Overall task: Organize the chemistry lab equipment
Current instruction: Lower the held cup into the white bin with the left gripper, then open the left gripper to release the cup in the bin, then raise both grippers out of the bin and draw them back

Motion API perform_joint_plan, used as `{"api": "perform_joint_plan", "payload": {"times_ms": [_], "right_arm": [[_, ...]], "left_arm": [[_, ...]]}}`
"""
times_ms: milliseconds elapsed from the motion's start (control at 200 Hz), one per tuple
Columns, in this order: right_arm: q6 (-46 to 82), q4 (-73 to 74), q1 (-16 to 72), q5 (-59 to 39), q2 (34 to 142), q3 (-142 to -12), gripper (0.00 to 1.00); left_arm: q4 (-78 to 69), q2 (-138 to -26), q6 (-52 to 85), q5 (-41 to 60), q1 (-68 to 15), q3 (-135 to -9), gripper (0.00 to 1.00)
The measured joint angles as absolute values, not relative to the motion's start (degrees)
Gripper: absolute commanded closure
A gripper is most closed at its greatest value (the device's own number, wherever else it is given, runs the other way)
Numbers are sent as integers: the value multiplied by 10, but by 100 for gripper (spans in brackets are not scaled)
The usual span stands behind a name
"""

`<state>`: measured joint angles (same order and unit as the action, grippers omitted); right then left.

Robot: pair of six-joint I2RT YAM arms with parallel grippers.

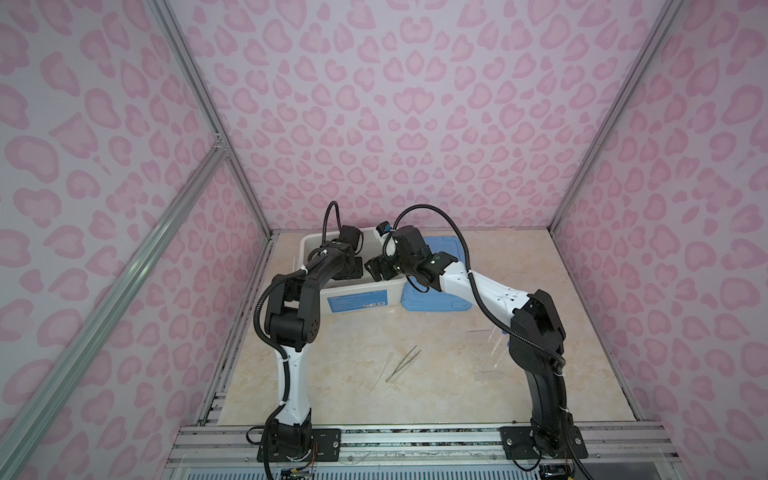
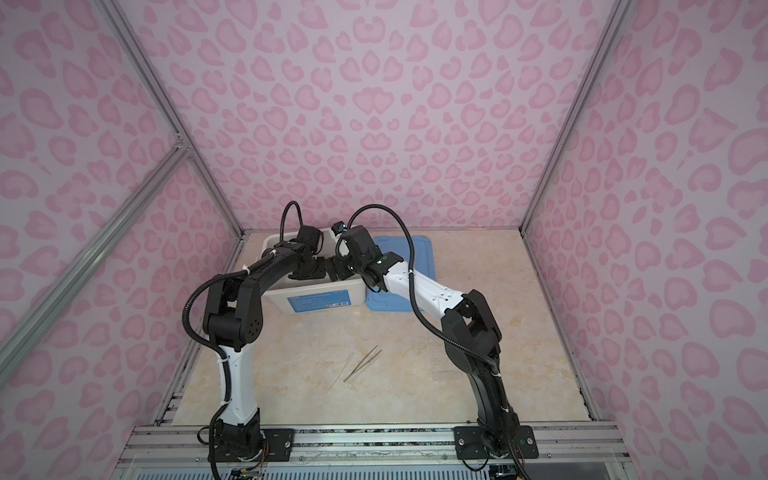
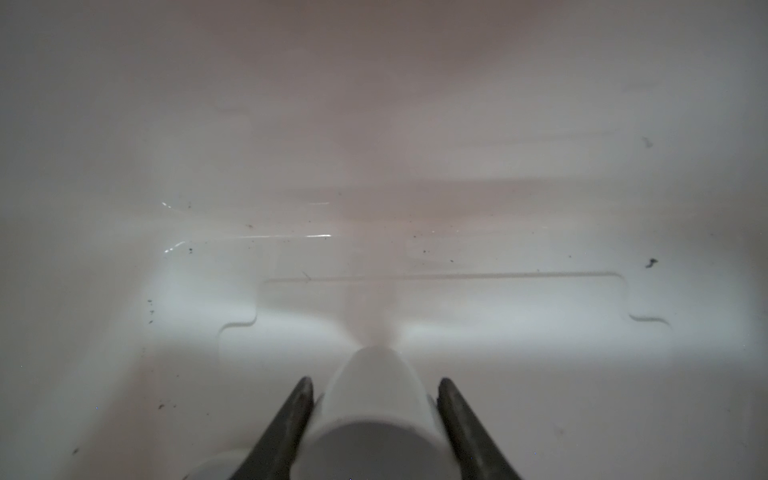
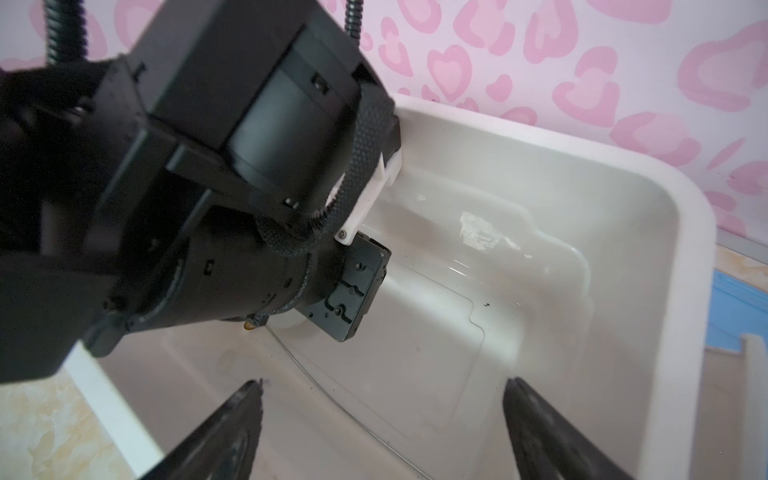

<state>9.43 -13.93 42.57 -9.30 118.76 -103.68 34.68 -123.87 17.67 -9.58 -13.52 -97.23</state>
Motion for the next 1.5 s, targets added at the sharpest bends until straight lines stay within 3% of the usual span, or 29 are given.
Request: {"api": "perform_joint_plan", "payload": {"times_ms": [185,495,760,1135,1500], "right_arm": [[95,-139,426,-95,1188,-1037,9],[95,-136,425,-99,1188,-1037,9],[95,-136,425,-99,1177,-1037,8],[89,-161,419,-99,1120,-1037,6],[69,-203,419,-102,993,-960,2]], "left_arm": [[346,-1241,180,-90,-136,-965,46],[346,-1241,180,-90,-136,-962,43],[353,-1237,179,-90,-136,-965,19],[360,-1090,178,-87,-143,-960,0],[396,-917,160,-37,-156,-931,2]]}}
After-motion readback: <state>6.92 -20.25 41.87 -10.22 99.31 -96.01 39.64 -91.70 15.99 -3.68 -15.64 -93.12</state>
